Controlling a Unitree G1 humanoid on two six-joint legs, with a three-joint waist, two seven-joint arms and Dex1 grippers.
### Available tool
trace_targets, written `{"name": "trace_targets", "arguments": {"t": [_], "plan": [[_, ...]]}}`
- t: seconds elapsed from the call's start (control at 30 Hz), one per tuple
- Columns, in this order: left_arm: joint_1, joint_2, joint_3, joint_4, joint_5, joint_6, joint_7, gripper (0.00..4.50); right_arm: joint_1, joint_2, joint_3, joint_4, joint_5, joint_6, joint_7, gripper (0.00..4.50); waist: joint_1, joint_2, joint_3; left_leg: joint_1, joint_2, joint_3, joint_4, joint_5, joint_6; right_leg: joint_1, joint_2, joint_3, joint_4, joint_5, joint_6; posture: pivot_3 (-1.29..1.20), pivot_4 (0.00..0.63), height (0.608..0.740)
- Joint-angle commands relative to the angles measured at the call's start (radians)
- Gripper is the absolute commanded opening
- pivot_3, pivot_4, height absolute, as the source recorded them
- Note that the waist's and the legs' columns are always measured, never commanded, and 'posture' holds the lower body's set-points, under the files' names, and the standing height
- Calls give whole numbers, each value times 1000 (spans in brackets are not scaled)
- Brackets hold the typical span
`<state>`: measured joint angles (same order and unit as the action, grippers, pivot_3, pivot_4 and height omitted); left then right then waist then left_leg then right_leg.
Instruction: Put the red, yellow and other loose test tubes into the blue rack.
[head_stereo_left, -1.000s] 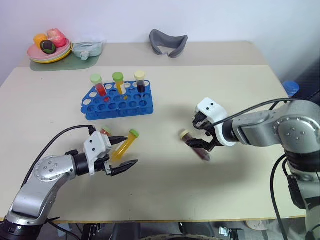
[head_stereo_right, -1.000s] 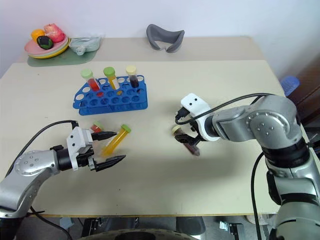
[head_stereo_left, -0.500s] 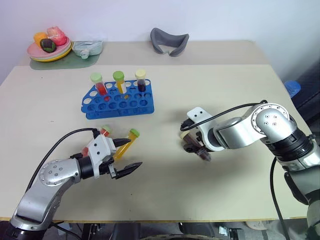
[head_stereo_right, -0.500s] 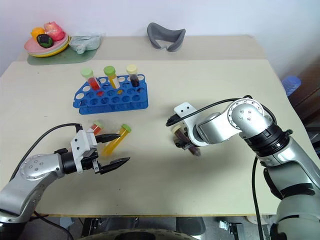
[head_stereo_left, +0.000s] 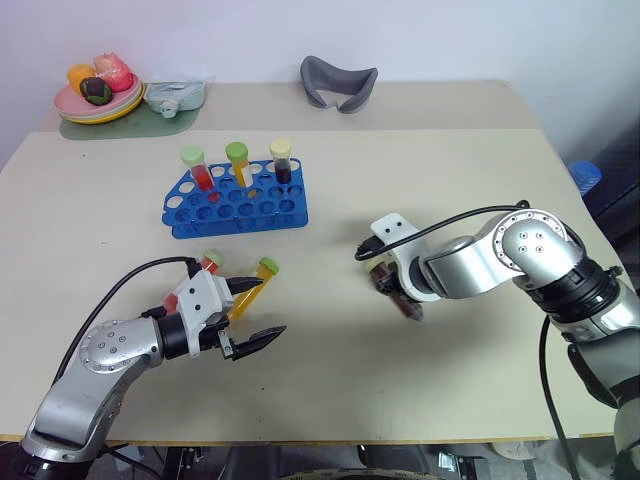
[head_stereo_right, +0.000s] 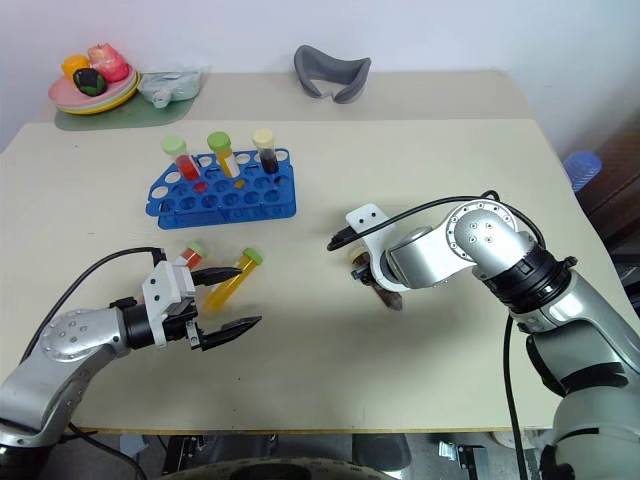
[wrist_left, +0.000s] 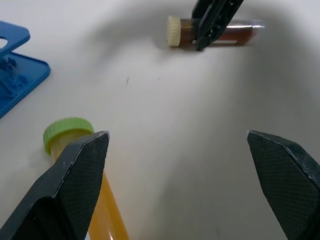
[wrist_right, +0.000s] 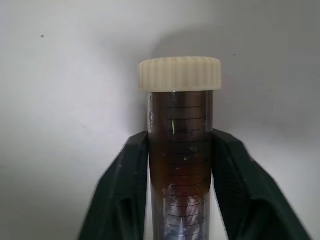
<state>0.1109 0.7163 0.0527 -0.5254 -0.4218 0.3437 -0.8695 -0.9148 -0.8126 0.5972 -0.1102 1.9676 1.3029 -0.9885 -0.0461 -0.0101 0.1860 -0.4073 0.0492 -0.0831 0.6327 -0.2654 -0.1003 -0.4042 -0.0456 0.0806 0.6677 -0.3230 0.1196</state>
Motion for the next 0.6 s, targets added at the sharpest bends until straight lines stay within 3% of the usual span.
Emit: {"name": "trace_targets", "arguments": {"t": [0.03,0.2,0.43,0.6], "plan": [[-3,2,7,-18,0,-19,-4,4500,-20,5,-3,-10,5,-15,-15,1755,0,0,0,0,0,0,0,0,0,0,0,0,0,0,0,0,150,740],[2,2,19,-13,0,-24,-1,4500,-38,10,-18,-23,5,-26,-20,1755,0,0,0,0,0,0,0,0,0,0,0,0,0,0,0,0,150,740],[19,-5,151,30,-47,-7,35,4500,-106,10,-104,-6,-40,-26,127,1755,2,0,0,0,0,0,0,0,0,-2,1,0,1,0,0,0,150,740],[26,7,171,64,-46,-29,-6,4500,-81,4,-97,-29,-69,-5,154,1755,3,0,0,-1,0,0,0,0,0,-2,0,0,0,0,0,0,150,740]]}}
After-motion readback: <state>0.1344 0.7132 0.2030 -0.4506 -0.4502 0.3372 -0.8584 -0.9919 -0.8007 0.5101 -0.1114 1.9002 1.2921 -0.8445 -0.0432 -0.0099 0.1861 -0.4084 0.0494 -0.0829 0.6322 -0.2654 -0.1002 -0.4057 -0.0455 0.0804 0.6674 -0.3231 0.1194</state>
